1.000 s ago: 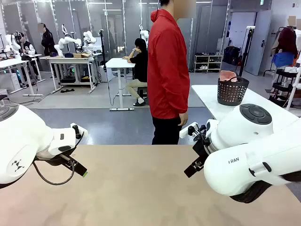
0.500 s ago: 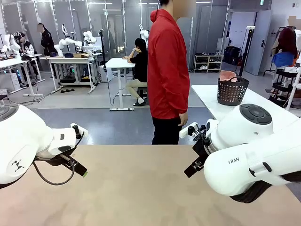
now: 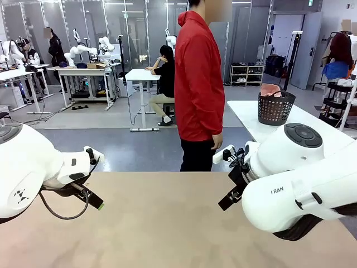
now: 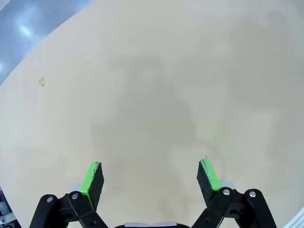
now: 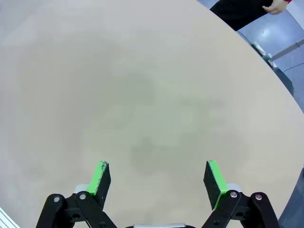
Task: Fold the towel.
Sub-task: Grab the top end of the 100 cm Hotel Towel extended by the human.
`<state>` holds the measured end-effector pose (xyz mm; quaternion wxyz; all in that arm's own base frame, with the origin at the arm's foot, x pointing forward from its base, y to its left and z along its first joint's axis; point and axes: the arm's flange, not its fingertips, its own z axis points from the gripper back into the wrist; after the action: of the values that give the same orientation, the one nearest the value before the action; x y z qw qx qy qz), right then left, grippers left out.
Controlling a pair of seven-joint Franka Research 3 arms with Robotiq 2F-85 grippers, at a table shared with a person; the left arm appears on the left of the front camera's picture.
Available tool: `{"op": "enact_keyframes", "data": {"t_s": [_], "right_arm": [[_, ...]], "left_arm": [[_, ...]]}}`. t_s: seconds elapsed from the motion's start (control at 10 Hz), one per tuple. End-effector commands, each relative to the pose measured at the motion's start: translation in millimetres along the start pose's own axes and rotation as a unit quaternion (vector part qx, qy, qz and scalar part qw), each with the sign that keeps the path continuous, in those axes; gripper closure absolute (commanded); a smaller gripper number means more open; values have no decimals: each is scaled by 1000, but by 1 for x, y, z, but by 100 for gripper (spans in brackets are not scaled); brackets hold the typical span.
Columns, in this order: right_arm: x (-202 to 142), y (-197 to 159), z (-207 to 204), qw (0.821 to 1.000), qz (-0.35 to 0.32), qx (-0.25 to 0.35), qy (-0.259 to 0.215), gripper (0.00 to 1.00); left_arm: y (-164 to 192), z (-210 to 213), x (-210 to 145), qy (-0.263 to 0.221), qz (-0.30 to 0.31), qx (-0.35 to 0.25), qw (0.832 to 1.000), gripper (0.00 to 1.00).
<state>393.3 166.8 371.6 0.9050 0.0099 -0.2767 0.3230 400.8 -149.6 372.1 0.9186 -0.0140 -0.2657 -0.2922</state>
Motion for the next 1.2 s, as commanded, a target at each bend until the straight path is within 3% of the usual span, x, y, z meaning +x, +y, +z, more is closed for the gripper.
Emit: {"op": "enact_keyframes", "data": {"t_s": [0.0,0.1,0.2,0.4,0.5,0.6,0.7,0.8,0.9,1.1], "right_arm": [[0,0,0,1000,0,0,0,0],[14,-12,28,1000,-13,20,-12,0],[25,-27,50,998,-33,49,-11,0],[36,-61,99,991,-55,119,-19,0],[33,-82,129,980,-68,185,-14,0],[25,-106,147,963,-93,251,7,0],[10,-134,161,933,-108,343,6,0],[-10,-163,172,904,-136,405,-26,0],[-42,-190,183,878,-147,453,-54,0],[-103,-227,197,850,-188,481,-102,0]], "left_arm": [[9,18,13,-1,-2,-7,1000,0],[19,46,28,49,31,-89,994,0],[38,70,40,73,54,-109,990,0],[79,119,54,59,88,-174,979,0],[100,143,48,73,101,-246,961,0],[119,163,38,83,98,-321,938,0],[142,179,23,69,96,-380,917,0],[170,193,0,60,105,-436,892,0],[203,205,-31,14,134,-476,869,0],[255,209,-92,-71,216,-525,820,0]]}}
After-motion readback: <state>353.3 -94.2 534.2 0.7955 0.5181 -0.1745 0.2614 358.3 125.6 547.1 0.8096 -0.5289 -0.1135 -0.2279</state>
